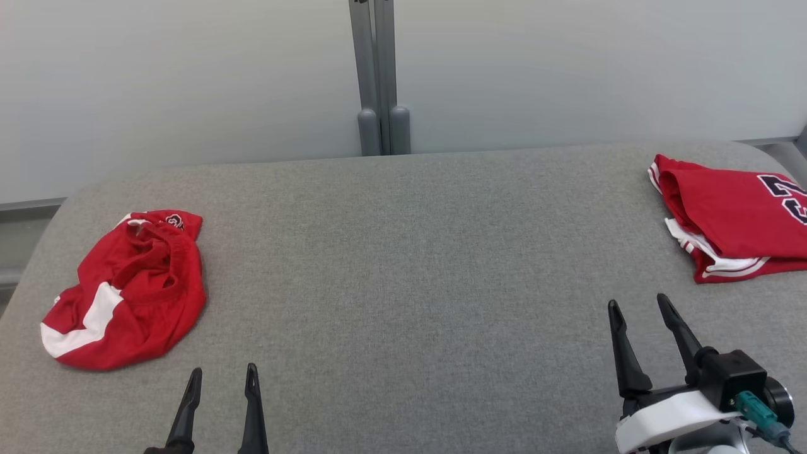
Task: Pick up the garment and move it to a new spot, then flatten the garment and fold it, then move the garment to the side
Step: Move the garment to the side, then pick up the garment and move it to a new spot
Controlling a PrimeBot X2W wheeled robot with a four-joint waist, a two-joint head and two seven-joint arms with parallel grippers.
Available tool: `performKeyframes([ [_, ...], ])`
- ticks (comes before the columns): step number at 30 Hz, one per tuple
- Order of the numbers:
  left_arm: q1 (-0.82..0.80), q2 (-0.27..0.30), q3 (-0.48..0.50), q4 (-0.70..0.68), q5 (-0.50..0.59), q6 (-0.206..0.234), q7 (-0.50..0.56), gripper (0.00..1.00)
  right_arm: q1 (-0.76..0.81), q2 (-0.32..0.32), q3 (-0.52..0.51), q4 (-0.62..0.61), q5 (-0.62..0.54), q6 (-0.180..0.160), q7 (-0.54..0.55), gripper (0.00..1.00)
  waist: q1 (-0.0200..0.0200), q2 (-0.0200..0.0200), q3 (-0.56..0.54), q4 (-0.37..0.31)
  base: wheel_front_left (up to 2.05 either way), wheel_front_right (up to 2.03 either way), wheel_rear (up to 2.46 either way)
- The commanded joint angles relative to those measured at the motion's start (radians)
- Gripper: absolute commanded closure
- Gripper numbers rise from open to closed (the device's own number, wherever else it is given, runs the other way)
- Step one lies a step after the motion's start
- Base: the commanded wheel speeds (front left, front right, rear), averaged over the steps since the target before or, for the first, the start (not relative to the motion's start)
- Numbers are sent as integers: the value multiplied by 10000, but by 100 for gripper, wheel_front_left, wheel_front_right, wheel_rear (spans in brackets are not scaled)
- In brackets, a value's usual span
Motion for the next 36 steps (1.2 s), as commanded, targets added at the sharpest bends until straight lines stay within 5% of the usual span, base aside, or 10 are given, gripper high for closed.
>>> performKeyframes([
  [1,133,9,18,61,6,-46,-1,0,193,45,13,-35,-112,-20,-34,0,1,0,-244,129,0,0,0],
  [36,-182,8,-141,1046,374,-247,0,0,856,5,738,46,250,-20,-33,0,1,0,-449,367,0,0,0],
])
